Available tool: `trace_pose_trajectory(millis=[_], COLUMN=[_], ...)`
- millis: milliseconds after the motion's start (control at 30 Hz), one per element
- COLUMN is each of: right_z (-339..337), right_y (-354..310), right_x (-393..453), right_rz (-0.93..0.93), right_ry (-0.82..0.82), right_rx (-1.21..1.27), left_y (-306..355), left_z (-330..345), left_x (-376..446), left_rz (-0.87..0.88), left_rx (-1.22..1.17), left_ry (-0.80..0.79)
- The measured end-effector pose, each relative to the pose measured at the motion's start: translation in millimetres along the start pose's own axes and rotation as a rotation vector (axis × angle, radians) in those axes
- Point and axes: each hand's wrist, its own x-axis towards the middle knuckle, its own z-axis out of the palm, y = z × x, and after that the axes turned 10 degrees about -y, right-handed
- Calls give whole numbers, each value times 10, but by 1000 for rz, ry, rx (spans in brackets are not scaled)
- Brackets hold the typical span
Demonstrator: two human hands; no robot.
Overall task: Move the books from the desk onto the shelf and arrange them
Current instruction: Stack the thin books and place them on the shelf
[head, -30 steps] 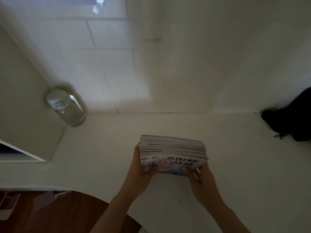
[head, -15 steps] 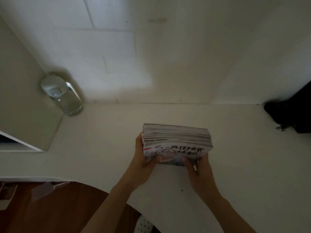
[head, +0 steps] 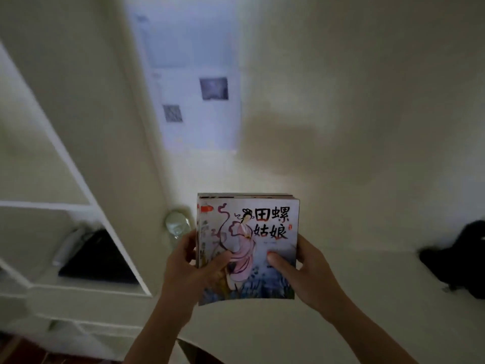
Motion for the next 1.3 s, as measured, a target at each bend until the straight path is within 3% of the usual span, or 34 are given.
trace_pose_trajectory(millis=[200,400,633,733,867,967,1133,1300], right_z=[148,147,-256,-530,-830,-846,-772,-519], right_y=[-1636,-2754,-3907,-4350,-4687,-4782,-4599,-4537], right_x=[135,45,484,965,1712,2158,2966,3148], right_rz=[-278,-499,-681,-654,-481,-341,-249,-280], right_ry=[-87,-178,-102,-118,-211,-118,34,-69], right_rx=[33,173,23,23,153,115,191,351], left_y=[1564,2698,3780,4119,4360,4336,4230,4165], left_z=[-525,-730,-642,-538,-302,-186,-129,-75], left_x=[-621,-1163,-848,-440,245,756,1236,1353], left_rz=[255,484,706,765,800,761,789,741], left_rx=[69,182,100,16,-43,-68,142,202], left_ry=[177,260,233,238,302,350,581,703])
